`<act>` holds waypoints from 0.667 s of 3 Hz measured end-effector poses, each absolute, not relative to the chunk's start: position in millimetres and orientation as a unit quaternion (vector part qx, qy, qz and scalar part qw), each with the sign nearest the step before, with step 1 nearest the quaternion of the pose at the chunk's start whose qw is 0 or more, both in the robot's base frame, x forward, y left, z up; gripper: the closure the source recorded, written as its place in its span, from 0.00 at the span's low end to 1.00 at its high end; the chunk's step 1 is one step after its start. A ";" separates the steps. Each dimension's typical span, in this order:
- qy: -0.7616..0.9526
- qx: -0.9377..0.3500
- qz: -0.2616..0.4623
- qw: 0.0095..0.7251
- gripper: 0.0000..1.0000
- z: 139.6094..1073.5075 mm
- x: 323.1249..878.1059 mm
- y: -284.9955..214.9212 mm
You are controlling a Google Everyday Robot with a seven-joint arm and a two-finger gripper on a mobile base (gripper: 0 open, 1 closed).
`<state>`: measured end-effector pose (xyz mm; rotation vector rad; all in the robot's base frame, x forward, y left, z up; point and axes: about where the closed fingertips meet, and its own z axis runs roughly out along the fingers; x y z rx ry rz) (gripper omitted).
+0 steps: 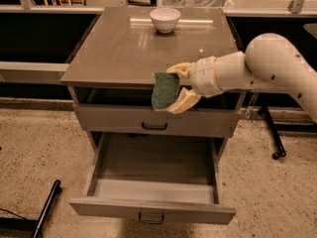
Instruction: Pick sponge from middle drawer and place on counter
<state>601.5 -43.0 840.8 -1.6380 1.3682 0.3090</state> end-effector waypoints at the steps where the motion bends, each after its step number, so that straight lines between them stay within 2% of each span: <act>1: 0.584 -0.648 0.139 0.468 1.00 841.4 607.0 -45.8; 2: 0.584 -0.648 0.140 0.468 1.00 841.3 606.9 -45.5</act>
Offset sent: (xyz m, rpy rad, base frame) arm 0.0083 -0.0026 0.0000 0.0256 0.0529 -0.0412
